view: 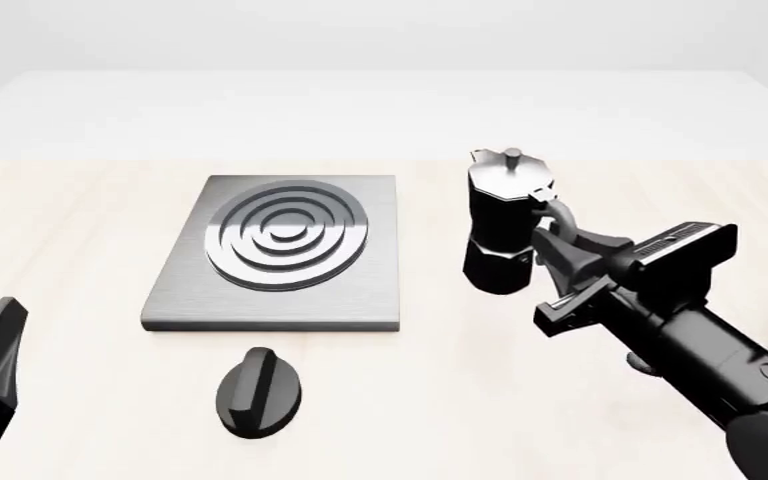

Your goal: Put the moka pot on the stove.

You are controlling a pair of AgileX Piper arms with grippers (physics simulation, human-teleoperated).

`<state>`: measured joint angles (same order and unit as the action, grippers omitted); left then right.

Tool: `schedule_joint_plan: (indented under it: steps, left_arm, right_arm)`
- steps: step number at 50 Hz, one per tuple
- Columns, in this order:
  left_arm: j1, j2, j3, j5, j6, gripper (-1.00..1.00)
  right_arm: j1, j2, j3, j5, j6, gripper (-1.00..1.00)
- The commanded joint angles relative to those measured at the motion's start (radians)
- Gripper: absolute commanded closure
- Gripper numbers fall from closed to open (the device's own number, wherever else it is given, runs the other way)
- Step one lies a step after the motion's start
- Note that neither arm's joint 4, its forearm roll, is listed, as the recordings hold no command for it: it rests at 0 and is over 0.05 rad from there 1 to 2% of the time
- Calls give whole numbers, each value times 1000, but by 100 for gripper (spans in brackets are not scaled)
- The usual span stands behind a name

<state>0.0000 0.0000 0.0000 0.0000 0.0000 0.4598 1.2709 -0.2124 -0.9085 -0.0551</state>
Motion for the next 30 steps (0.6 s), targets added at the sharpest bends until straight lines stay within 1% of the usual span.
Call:
schedule_joint_plan:
  steps: [1,13,22,30]
  left_arm:
    - [0,0,0,0,0,-100]
    - [0,0,0,0,0,-100]
    - [0,0,0,0,0,-100]
    - [0,0,0,0,0,-100]
  right_arm:
    - [13,-54,-40,70,10,100]
    - [27,-91,-61,120,16,100]
    - [40,-103,-108,161,14,100]
    - [51,-77,-144,165,10,100]
